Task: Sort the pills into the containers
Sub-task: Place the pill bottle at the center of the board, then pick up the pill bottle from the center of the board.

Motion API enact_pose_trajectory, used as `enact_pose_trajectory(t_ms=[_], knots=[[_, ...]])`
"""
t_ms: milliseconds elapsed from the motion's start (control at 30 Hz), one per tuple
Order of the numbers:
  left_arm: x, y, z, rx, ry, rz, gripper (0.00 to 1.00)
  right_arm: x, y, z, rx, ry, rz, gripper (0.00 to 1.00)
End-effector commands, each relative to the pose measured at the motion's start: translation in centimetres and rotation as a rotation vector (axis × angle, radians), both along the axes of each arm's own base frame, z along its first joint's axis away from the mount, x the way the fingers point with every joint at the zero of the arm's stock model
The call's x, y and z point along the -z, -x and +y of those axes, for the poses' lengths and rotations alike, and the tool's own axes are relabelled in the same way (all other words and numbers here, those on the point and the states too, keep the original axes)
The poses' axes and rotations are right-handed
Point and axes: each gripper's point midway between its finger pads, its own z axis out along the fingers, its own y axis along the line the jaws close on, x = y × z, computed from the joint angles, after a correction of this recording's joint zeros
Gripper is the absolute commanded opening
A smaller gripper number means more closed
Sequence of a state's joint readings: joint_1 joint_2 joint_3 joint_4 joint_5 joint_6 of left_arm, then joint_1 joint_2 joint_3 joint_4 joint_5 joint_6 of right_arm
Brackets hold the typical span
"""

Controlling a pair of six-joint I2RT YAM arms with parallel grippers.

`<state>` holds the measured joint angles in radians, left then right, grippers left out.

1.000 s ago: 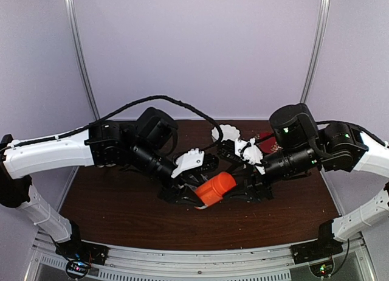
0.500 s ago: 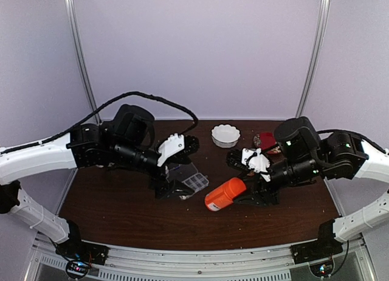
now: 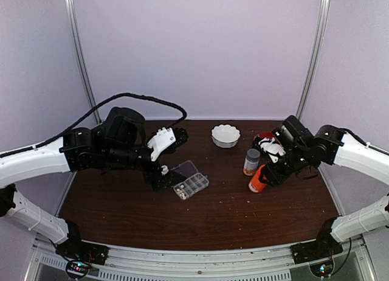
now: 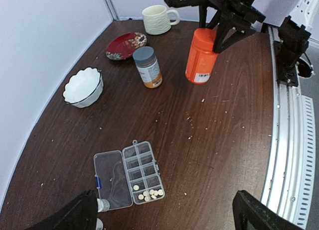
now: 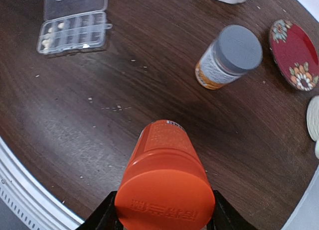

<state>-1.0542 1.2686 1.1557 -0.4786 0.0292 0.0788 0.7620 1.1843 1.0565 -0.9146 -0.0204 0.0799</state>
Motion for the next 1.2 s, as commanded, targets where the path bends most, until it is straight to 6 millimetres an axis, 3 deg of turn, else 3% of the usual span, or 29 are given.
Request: enact_pose_trajectory(t_ms=[0, 100, 400, 467, 533, 567, 633, 800, 933, 1167], knots=[[-0.6, -2.1, 1.3, -0.145, 0.019, -0.049, 0.98, 1.4, -2.1, -3.6, 0.17, 0.067, 0.007, 0.38], [-0.3, -3.3, 2.5, -0.227, 0.011, -0.06, 0.97, 2.5, -3.7, -5.7, 0.254, 0.108, 0.014, 0.38], [0.2, -4.0, 3.8, -0.286, 0.02, -0.036, 0.98, 5.4, -5.5, -6.2, 0.292, 0.153, 0.07, 0.43], [0.3, -4.1, 3.9, -0.293, 0.017, -0.037, 0.98, 5.9, -5.6, -6.3, 0.296, 0.169, 0.078, 0.56], [0.3, -4.1, 4.0, -0.294, 0.016, -0.038, 0.98, 6.0, -5.7, -6.4, 0.297, 0.176, 0.081, 0.83], [0.4, -4.0, 4.0, -0.293, 0.015, -0.038, 0.98, 5.9, -5.7, -6.5, 0.3, 0.177, 0.079, 0.92], [0.4, -4.0, 4.1, -0.296, 0.016, -0.038, 0.98, 5.3, -5.9, -6.5, 0.308, 0.171, 0.064, 0.99], [0.4, -4.1, 4.4, -0.306, 0.016, -0.041, 0.98, 2.0, -6.6, -6.5, 0.314, 0.141, -0.006, 1.0], [0.7, -4.2, 4.6, -0.321, 0.027, -0.044, 0.97, -0.6, -8.4, -5.4, 0.314, 0.078, -0.083, 0.98], [0.1, -4.6, 5.2, -0.362, 0.072, -0.039, 0.98, -1.0, -12.0, -3.0, 0.351, 0.053, -0.059, 0.96]])
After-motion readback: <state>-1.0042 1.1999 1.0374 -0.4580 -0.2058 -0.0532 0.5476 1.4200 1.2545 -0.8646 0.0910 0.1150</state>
